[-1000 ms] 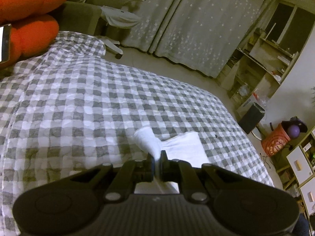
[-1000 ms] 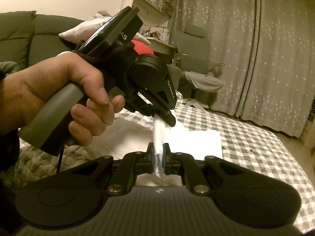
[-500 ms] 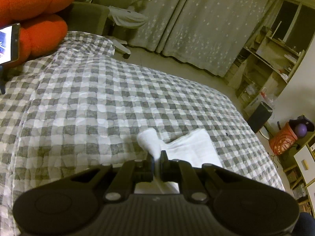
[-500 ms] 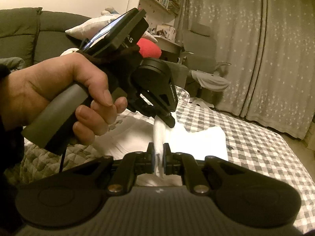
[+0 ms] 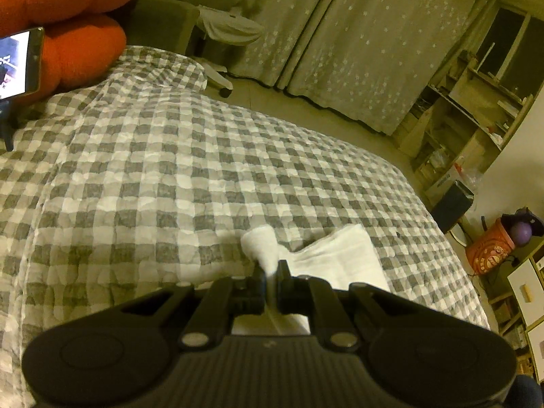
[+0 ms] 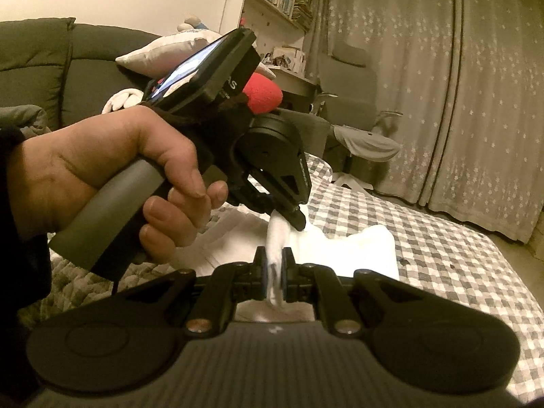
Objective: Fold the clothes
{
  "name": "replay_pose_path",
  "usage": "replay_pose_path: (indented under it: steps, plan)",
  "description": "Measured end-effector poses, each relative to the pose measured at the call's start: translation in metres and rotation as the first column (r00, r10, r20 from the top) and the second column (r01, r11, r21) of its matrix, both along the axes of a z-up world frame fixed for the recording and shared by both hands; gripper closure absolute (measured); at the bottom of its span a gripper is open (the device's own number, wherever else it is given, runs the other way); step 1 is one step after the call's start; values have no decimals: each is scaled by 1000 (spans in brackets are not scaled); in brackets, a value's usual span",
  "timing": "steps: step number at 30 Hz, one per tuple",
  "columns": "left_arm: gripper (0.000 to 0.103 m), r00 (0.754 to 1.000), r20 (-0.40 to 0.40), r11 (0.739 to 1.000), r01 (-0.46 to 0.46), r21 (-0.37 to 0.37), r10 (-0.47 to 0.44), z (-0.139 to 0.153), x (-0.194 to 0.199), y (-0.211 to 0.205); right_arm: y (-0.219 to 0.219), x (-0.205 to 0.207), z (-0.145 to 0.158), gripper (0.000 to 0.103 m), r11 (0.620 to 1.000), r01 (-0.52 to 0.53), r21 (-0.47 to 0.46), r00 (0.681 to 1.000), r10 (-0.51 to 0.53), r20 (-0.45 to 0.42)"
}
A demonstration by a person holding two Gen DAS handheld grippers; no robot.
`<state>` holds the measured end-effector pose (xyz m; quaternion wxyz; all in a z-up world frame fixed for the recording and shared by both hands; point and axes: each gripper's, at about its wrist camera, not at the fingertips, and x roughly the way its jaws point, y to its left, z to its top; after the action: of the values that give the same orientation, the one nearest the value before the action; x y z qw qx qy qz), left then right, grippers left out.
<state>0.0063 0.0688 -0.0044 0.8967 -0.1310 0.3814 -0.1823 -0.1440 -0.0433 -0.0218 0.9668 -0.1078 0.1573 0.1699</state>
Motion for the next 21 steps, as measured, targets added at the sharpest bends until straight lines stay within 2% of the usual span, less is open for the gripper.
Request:
replay_pose_path:
  steps: [21]
  plan:
    - [97,1000,6,999,-26,-31,26,4,1,18,11,-3,-1,94,1000,-19,-9,1000,19,12]
